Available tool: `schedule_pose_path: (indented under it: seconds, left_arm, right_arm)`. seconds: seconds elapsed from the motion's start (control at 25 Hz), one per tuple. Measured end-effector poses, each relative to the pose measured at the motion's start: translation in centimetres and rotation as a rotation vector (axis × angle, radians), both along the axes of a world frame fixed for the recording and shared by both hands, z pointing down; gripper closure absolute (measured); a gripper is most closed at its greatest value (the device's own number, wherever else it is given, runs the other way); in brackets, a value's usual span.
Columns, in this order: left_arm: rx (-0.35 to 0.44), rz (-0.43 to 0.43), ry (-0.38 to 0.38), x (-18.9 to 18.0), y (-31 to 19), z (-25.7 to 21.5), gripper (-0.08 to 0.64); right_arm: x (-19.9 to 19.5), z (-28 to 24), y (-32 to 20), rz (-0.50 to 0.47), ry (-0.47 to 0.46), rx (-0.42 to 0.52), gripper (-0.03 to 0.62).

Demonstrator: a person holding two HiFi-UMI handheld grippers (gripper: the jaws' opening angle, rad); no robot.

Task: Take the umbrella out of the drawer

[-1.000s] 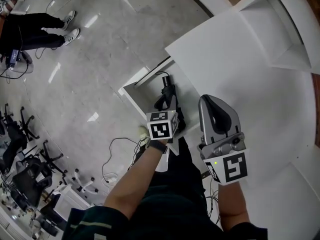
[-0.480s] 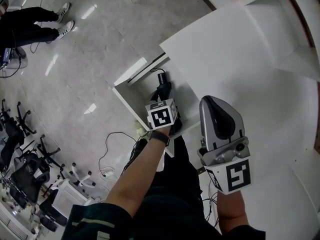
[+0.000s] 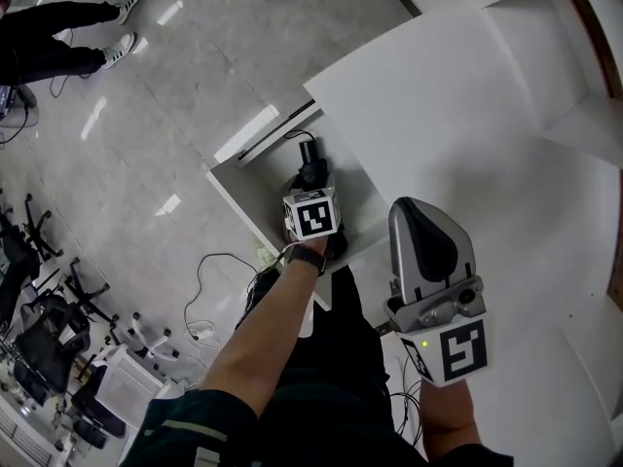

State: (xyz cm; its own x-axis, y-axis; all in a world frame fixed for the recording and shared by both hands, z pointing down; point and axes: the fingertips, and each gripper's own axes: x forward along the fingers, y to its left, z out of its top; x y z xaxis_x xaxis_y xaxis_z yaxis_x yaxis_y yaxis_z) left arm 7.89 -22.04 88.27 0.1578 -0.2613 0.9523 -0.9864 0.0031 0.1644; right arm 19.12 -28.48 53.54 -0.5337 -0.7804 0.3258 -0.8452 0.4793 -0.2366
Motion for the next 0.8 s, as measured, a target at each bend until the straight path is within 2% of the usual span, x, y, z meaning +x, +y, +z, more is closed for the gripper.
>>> schedule_pose_path:
  seconds: [0.28,0.44,0.56,0.8]
  left_arm:
    - [-0.082,0.059,-0.028,0.5,-0.1,2.3,0.267]
    - [-0.090,0.046,-0.057,0.1,0.1,2.8,0.263]
    - [-0.083,0.005,-0.037,-0.5,0.0,2.6,0.337]
    - [-0.057,-0.011,0.011,-0.2,-0.4,1.4,0.376]
  right_arm:
    - [0.5,0.7,0.0,-0.004,0.017,-0.019,0.588]
    - [1.0,1.2,0.4,0.005,0.027,-0.031,0.588]
    - [1.3,1.4,0.5,0.015,0.030,-0.037,0.588]
    - [1.2,1.3,1.4,0.027,0.022,-0.039,0.588]
